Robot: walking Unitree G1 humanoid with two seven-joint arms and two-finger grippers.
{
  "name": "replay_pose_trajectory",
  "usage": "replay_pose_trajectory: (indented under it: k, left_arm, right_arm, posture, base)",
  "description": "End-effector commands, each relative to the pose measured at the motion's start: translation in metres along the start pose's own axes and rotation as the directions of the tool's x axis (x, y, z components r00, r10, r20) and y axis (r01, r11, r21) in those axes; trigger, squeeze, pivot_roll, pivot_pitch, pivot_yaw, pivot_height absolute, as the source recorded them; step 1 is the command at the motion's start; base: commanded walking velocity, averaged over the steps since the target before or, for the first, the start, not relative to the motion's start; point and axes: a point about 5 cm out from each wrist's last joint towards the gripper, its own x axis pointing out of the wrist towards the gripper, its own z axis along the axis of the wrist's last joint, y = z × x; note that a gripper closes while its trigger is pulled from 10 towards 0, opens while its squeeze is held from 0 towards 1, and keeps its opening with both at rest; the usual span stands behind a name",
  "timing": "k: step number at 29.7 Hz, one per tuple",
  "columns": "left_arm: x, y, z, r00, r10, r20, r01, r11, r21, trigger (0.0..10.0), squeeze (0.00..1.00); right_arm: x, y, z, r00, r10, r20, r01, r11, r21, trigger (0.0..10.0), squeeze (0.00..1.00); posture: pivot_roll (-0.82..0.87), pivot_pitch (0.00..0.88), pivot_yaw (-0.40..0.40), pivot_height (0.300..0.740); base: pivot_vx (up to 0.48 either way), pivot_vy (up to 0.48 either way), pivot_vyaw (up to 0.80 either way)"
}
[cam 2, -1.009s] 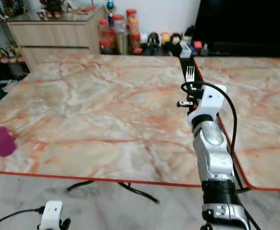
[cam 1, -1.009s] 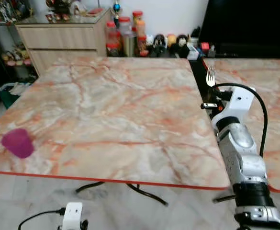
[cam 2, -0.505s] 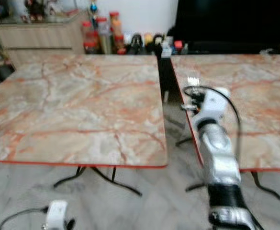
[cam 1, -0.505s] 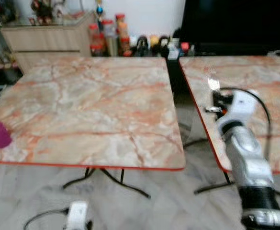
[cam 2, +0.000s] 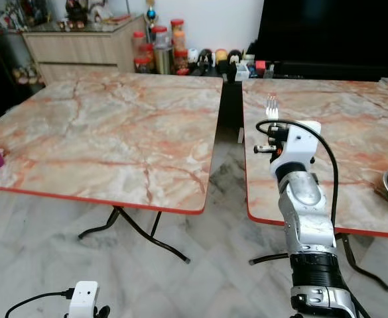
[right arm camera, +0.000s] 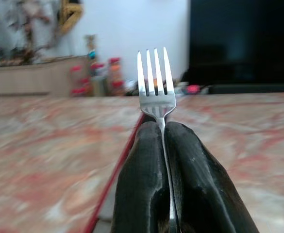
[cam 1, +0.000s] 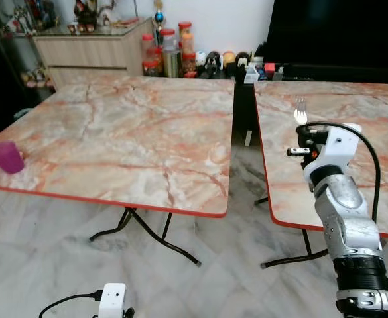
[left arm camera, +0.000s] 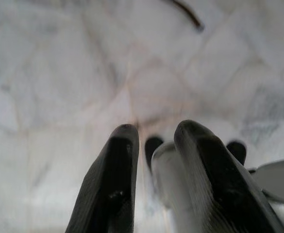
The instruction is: Setting the table
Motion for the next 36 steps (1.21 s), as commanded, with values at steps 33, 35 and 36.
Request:
replay_pose_trajectory:
  k: [33, 35, 36]
  left_arm:
    - [-0.0003, -0.0015, -0.0007, 1.0, -0.004, 0.008, 0.005, 1.0, -0.024, 10.0, 0.0]
    - [-0.0002, -0.0015, -0.0007, 1.0, -0.004, 0.008, 0.004, 1.0, -0.024, 10.0, 0.0]
    - [-0.0002, -0.0015, -0.0006, 1.0, -0.004, 0.008, 0.005, 1.0, -0.024, 10.0, 0.0]
  right_arm:
    - [0.0027, 0.0076, 0.0077, 0.999, 0.018, 0.026, -0.019, 0.999, 0.031, 10.0, 0.0]
    - [0.0028, 0.0074, 0.008, 1.0, 0.016, 0.027, -0.017, 0.999, 0.029, 10.0, 0.0]
    - [0.0029, 0.0074, 0.008, 1.0, 0.016, 0.026, -0.017, 0.999, 0.028, 10.0, 0.0]
  posture:
    - [0.0, 0.0, -0.01, 0.736]
    - [0.0, 0.0, -0.009, 0.736]
    - [0.0, 0.0, -0.009, 0.736]
  base:
    - [0.0, -0.179, 0.0]
    - [0.264, 0.0, 0.0]
    - [0.3, 0.0, 0.0]
